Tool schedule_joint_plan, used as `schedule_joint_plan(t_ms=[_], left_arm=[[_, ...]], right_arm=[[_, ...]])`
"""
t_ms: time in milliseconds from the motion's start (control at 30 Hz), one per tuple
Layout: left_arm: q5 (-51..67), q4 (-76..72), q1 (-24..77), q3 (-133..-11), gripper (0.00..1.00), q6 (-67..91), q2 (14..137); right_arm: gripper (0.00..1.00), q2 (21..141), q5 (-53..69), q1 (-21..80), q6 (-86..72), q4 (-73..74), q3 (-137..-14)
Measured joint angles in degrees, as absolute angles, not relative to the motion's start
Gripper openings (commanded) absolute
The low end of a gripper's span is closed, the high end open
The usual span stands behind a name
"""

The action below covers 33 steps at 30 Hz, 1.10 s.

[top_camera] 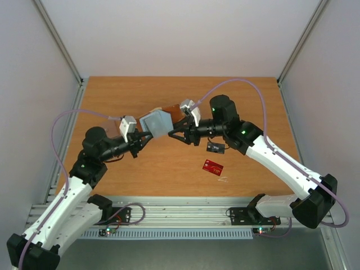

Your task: Take the credit cards out of the card holder

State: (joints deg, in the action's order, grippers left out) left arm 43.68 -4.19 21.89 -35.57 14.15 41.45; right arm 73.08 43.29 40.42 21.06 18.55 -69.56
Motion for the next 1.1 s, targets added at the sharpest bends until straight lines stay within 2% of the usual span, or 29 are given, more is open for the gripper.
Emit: schedule_joint_plan(t_ms=[133,300,367,500,600,733,933,1100], left_arm=[[25.7,5.7,21.9,-36.6,0.00,5.2,44.1],[2.0,7.5,21.6,-29.9,0.00,-27.6,47.9],[-4.9,4.5,21.5,-24.2,0.00,-44.0,48.9],[-11.1,7.1,21.5,-22.9,0.00,-59.5,50.7],[-12.0,11.7,21.5,-28.4,0.00,-58.9,51.0],[-7.1,19.7,21.5,-38.6,0.00,-49.6,51.0],[6.9,28.3,21.5,-46.0,0.00,-28.6,51.1],[19.6,27.7,21.5,-48.9,0.00,-10.0,50.9]], right_arm=[[0.39,72.6,35.1,38.2,20.1,21.1,-68.6],[0.38,73.2,24.7,37.0,20.0,29.7,-70.4],[0.38,73.3,23.7,37.4,19.9,30.9,-70.6],[0.37,73.3,24.9,39.1,18.7,29.8,-70.5],[0.36,73.8,27.1,40.5,17.1,26.1,-70.5],[0.31,76.8,30.0,42.3,14.6,21.0,-70.8],[0.23,82.0,34.0,44.7,8.7,11.8,-70.9],[0.19,83.1,33.8,45.1,5.3,6.6,-70.9]])
